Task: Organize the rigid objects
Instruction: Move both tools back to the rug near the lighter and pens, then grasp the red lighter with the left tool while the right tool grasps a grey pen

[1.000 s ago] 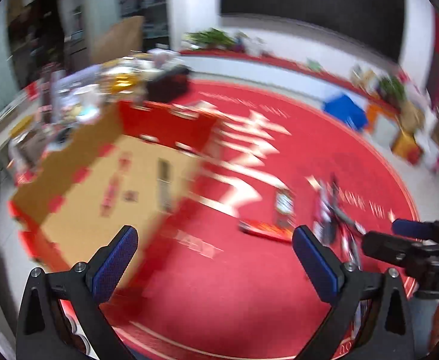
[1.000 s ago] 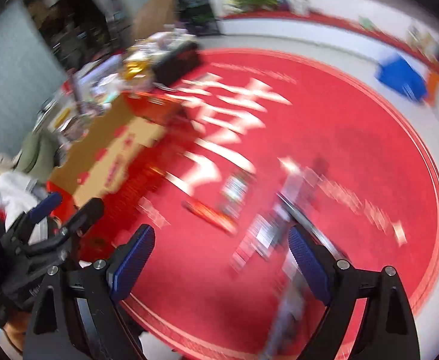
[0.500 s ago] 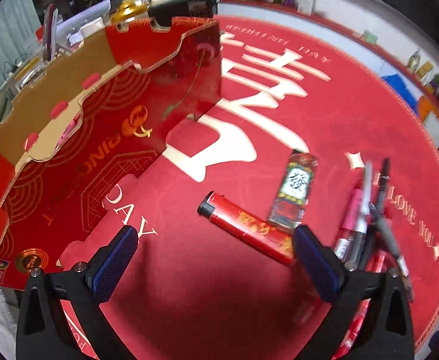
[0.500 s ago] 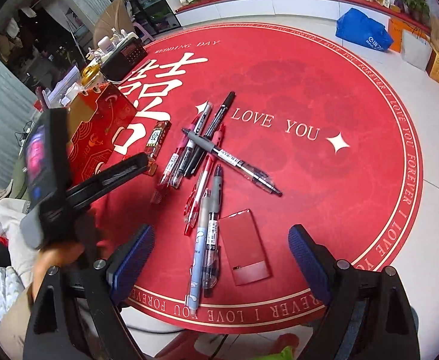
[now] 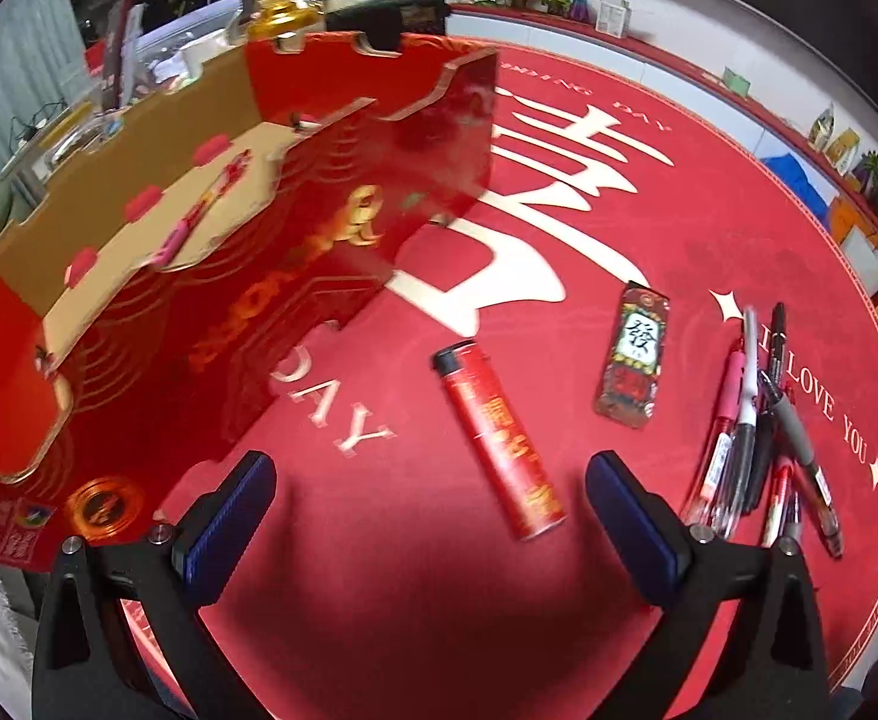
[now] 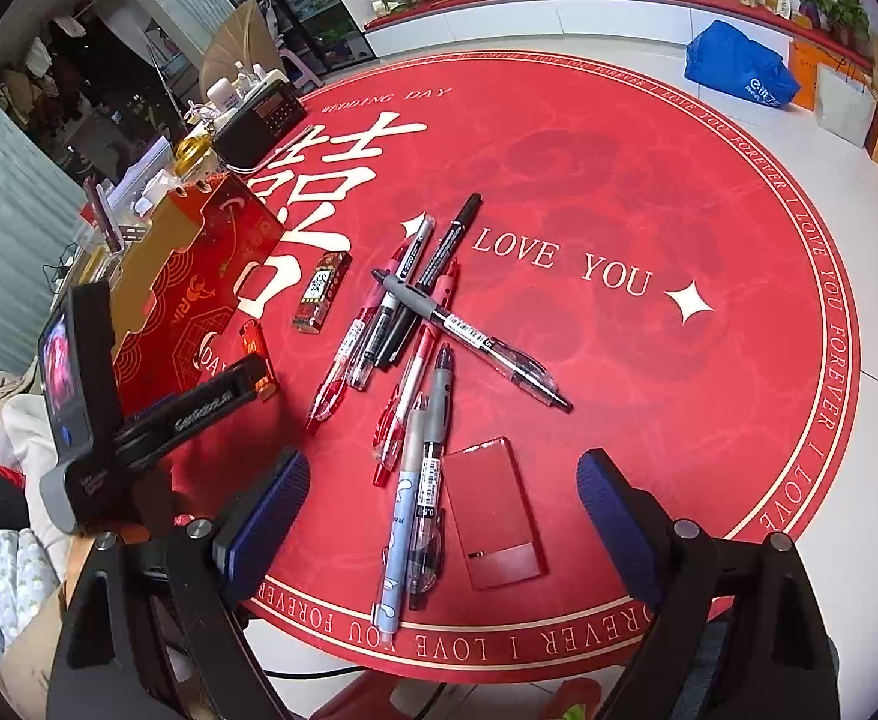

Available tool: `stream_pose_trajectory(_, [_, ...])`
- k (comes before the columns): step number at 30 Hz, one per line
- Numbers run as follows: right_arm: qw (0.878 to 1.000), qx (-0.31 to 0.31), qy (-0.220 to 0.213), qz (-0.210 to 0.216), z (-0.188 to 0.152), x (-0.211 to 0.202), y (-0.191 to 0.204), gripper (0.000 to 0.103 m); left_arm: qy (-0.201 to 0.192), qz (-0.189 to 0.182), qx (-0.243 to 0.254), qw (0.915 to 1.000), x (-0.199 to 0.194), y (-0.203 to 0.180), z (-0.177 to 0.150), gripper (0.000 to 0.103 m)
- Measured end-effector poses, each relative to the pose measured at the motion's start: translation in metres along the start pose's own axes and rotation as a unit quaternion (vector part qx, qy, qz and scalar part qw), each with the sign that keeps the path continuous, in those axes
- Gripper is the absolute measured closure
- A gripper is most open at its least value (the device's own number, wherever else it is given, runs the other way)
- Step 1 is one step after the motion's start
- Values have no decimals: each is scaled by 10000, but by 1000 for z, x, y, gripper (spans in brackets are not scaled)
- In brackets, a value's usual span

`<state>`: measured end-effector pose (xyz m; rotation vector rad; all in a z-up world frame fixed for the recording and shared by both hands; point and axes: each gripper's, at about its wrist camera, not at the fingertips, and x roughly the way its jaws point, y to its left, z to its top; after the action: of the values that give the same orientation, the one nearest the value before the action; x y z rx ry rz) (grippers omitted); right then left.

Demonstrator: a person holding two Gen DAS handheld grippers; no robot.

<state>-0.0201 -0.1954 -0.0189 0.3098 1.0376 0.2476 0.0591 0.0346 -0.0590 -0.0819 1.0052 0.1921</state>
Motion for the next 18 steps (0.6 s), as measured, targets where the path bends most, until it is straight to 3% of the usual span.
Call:
stream_pose_trajectory(4, [9999,-87,-34,-145,1,-2,-3,11,129,57,-170,9998,13,-1,1,0])
stream_pose_trajectory(9, [9964,-553,-36,-649,21,11,-3,11,111,26,-313,9994,10,-3,-1,0])
stream_pose_trajectory(15, [9832,-1486,407,-984,55,54,0,12,-19,-88,-337,9994,11,-8,-1,0])
stream_pose_trajectory(18, [9801,-1712,622,-794,64,69,0,26,-130,-101,-309,9994,9,-7,-3,0])
